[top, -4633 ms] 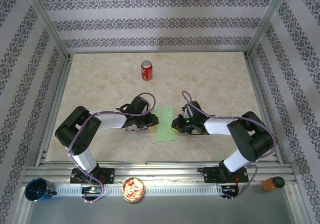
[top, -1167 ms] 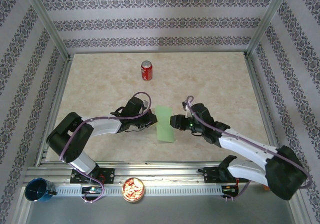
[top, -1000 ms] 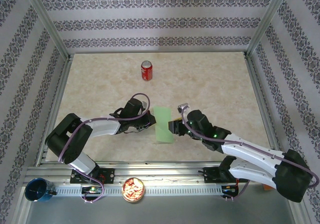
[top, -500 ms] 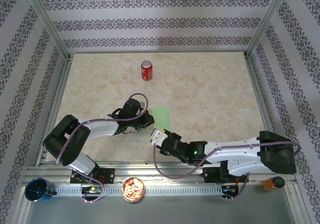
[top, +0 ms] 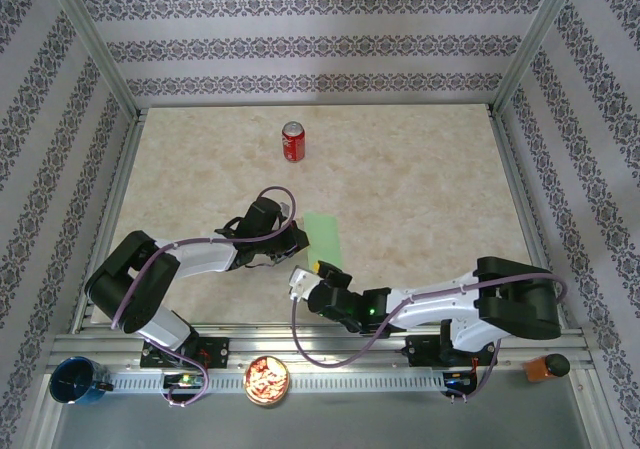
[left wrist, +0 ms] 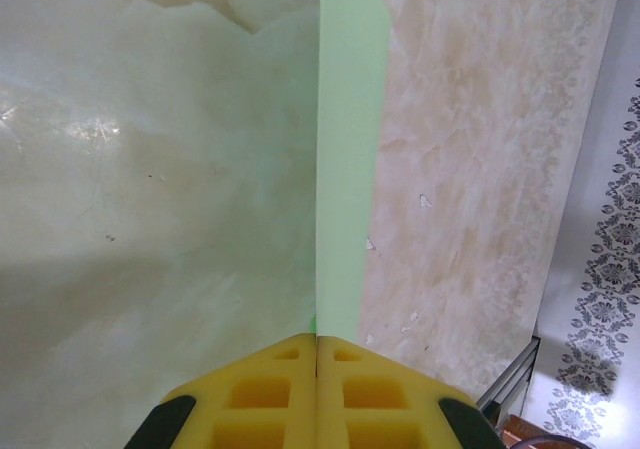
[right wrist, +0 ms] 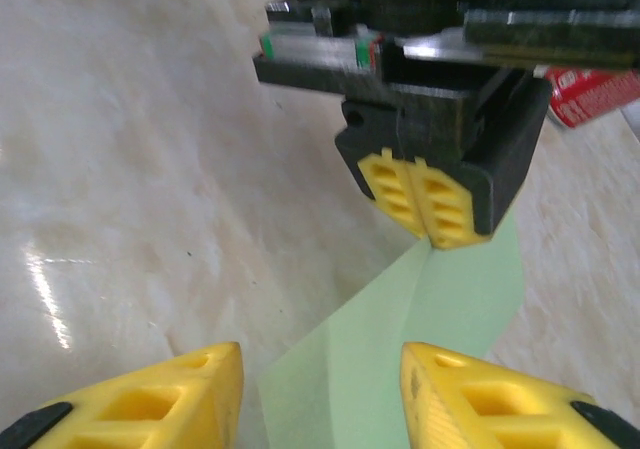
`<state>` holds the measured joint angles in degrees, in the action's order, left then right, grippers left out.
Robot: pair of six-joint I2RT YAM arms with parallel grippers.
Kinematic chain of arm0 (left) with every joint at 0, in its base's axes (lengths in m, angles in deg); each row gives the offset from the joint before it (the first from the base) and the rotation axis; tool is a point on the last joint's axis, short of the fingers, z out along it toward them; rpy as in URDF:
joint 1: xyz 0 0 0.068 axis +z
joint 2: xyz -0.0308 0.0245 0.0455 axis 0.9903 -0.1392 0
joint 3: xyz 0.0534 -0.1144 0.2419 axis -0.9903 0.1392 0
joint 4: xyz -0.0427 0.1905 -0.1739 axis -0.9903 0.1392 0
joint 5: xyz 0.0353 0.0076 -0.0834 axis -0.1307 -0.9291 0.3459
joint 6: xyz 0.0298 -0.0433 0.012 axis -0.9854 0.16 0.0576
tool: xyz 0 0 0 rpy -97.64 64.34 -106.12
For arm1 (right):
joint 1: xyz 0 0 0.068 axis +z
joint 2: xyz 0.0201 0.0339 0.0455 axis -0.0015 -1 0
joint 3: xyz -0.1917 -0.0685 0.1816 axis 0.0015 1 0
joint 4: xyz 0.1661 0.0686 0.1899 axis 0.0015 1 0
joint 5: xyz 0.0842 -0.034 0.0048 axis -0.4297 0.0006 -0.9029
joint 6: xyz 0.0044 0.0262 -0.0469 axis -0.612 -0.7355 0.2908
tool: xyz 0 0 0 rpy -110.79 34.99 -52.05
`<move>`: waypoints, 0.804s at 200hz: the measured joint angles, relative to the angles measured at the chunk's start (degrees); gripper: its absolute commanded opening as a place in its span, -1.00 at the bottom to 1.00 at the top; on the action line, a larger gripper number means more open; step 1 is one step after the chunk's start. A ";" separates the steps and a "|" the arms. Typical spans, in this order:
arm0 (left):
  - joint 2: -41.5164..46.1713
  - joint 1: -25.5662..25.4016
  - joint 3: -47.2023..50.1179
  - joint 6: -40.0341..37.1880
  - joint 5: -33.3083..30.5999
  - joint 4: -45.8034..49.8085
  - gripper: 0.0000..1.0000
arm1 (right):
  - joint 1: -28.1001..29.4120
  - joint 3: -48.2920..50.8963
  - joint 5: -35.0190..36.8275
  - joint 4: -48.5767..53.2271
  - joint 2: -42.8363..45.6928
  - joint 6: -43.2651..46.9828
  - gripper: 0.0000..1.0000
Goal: Fold a paper plane with a square sheet of paper (pick it up from the middle)
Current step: Third fold the triangle at the center of the table.
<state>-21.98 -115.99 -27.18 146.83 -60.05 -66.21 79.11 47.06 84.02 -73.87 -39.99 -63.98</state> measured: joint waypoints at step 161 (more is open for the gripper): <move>0.04 0.00 0.00 0.24 -0.02 0.00 -0.94 | 0.57 0.26 5.97 -4.09 -5.86 -6.45 -0.39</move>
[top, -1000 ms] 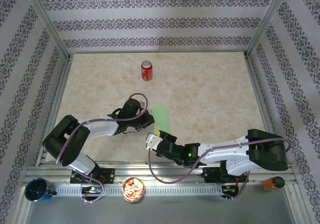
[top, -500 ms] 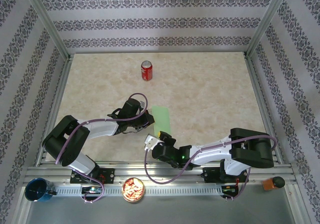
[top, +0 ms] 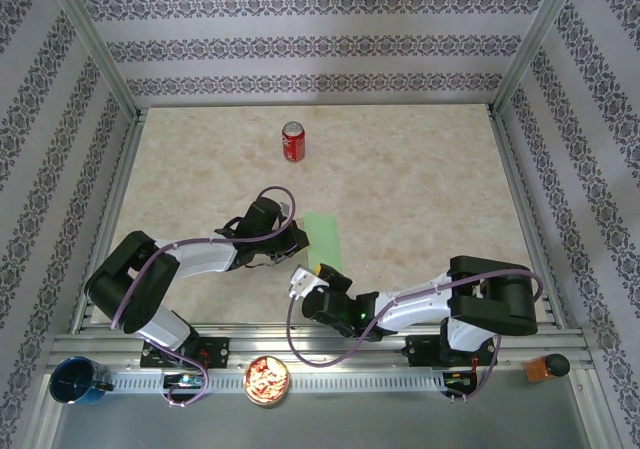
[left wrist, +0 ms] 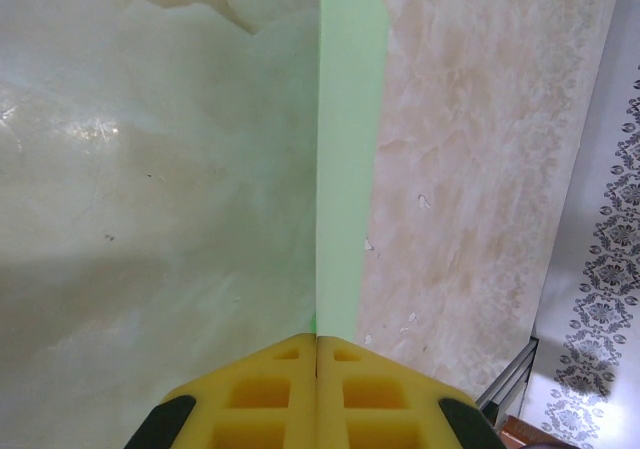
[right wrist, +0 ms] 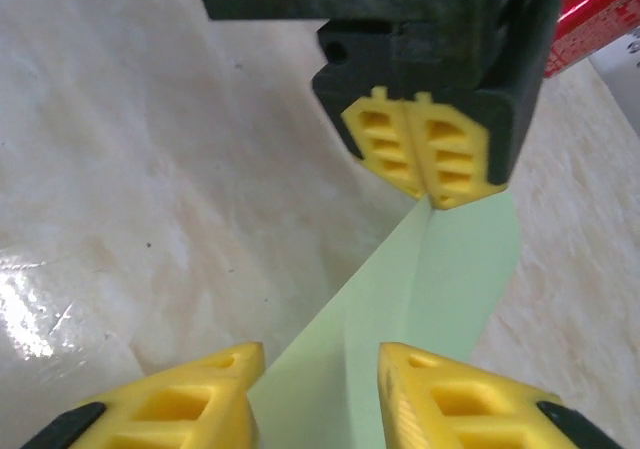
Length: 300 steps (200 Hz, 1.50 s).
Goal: Fold a paper plane with a square sheet of paper (pick it up from the middle)
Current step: Third fold the triangle at the center of the table.
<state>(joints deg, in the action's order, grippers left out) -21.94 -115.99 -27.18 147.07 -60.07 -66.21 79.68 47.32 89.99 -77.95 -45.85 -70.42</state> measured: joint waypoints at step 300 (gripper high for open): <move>8.07 3.02 -11.04 -14.71 -5.44 20.52 -0.33 | -24.00 5.25 -51.32 -6.93 11.04 -25.40 -1.00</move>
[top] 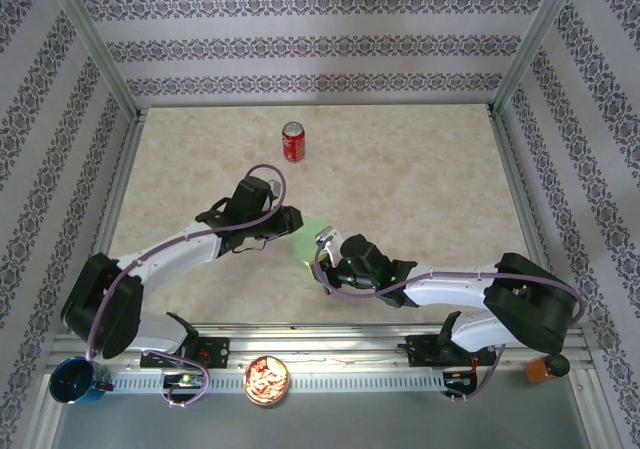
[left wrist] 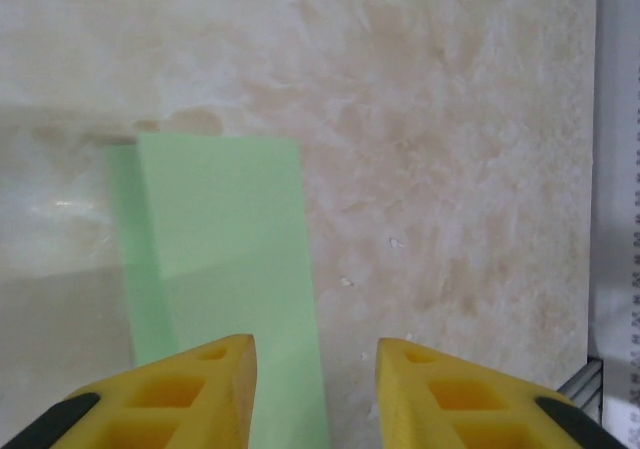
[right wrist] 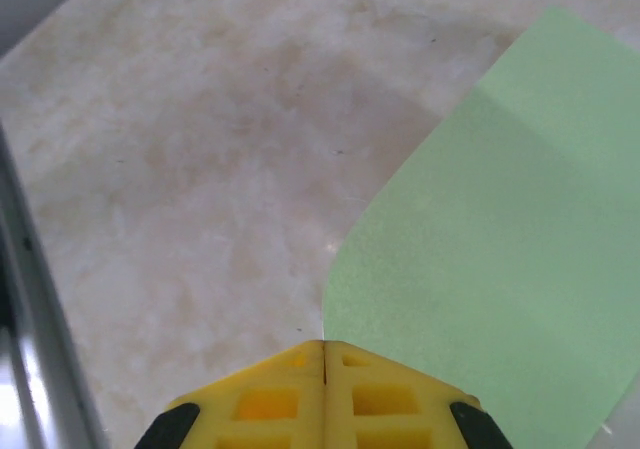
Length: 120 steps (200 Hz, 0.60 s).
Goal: Fold a paper plane with a square sheet of paper (pick it up from the middle)
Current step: Third fold the triangle at the center of the table.
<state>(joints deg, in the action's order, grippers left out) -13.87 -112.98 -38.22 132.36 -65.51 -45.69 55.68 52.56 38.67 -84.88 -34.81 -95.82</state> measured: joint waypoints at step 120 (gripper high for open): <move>-26.64 0.35 -17.03 -7.34 10.38 3.98 -0.61 | -3.10 0.00 -10.49 -4.76 -5.97 -8.24 -1.00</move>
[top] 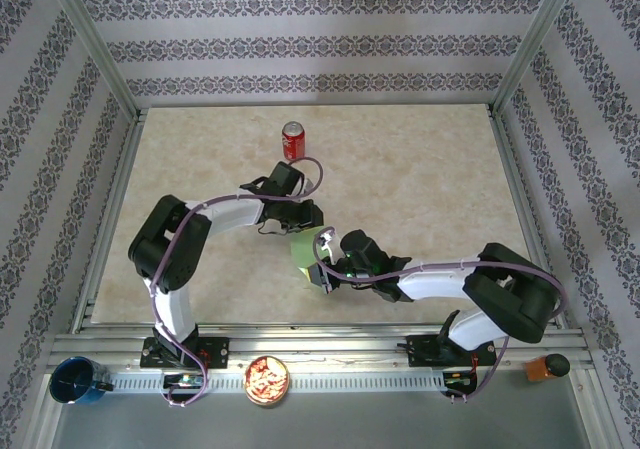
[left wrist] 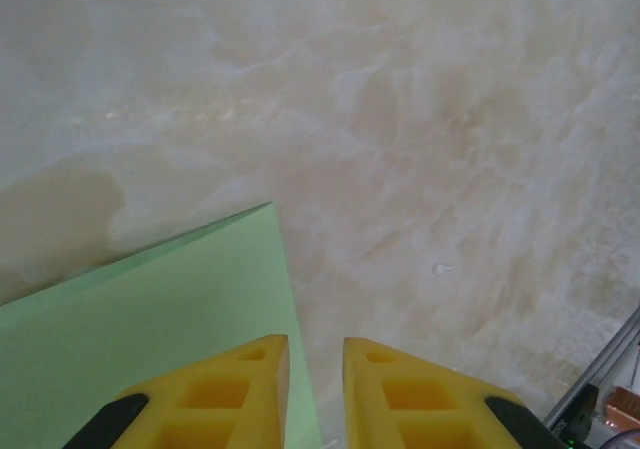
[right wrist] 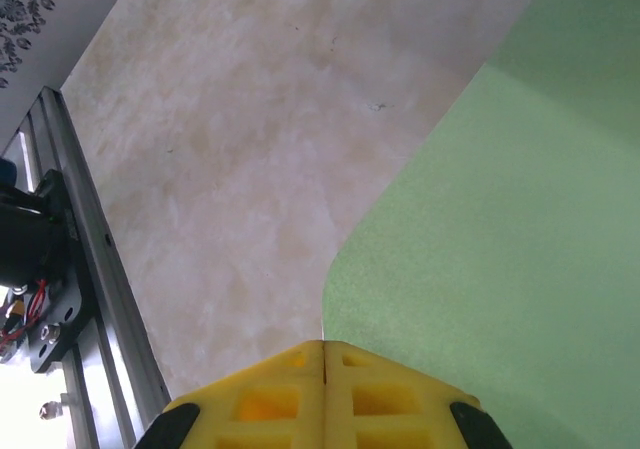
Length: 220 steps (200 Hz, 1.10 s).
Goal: Fold a paper plane with a square sheet of paper (pick it up from the middle)
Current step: Third fold the triangle at the center of the table.
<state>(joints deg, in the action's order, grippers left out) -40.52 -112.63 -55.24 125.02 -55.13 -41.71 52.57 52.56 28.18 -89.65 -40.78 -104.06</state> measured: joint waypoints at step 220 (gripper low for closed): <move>-3.76 0.00 1.11 -2.38 1.70 -0.22 -0.63 | -10.40 -2.38 -8.33 -1.68 -8.20 0.44 -1.00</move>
<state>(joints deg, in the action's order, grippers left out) -44.28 -112.63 -54.13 122.64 -53.42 -41.93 42.17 50.18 19.85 -91.33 -48.97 -103.62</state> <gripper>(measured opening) 0.184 0.064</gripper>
